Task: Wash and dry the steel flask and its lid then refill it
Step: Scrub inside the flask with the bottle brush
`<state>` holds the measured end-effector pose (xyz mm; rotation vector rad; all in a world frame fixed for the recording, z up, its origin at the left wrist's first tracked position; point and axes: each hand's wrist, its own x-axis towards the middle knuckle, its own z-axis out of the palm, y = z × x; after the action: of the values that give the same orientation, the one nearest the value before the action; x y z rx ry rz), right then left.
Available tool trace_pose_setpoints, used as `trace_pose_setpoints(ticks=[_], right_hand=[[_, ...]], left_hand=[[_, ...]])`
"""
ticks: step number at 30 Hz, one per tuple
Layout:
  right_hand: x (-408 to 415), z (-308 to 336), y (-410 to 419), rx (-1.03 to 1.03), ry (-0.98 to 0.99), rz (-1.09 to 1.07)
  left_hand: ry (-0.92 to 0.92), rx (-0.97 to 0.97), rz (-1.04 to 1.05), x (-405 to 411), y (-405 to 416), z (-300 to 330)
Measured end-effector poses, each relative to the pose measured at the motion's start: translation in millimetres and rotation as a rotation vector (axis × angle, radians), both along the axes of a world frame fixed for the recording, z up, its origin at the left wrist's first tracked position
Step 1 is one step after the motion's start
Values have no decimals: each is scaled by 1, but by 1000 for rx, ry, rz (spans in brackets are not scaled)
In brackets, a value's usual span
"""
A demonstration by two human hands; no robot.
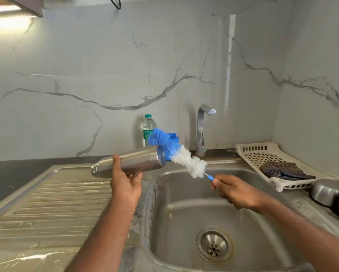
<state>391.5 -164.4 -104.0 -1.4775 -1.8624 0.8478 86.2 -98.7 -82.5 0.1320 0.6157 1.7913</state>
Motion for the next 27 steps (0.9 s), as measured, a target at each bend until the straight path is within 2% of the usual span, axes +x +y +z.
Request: trace_pose_setpoints(ticks=[3, 8, 12, 20, 27], right_hand=[[-3, -2, 2, -7, 40, -7], [25, 2, -3, -111, 133, -34], [38, 2, -12, -169, 73, -29], [43, -6, -31, -59, 134, -66], [37, -9, -27, -125, 133, -32]], left_hand=[[-68, 66, 1, -4, 2, 1], [-70, 103, -12, -11, 1, 0], [-62, 70, -19, 1, -6, -2], [-8, 75, -106, 32, -9, 0], [8, 75, 36, 17, -11, -1]])
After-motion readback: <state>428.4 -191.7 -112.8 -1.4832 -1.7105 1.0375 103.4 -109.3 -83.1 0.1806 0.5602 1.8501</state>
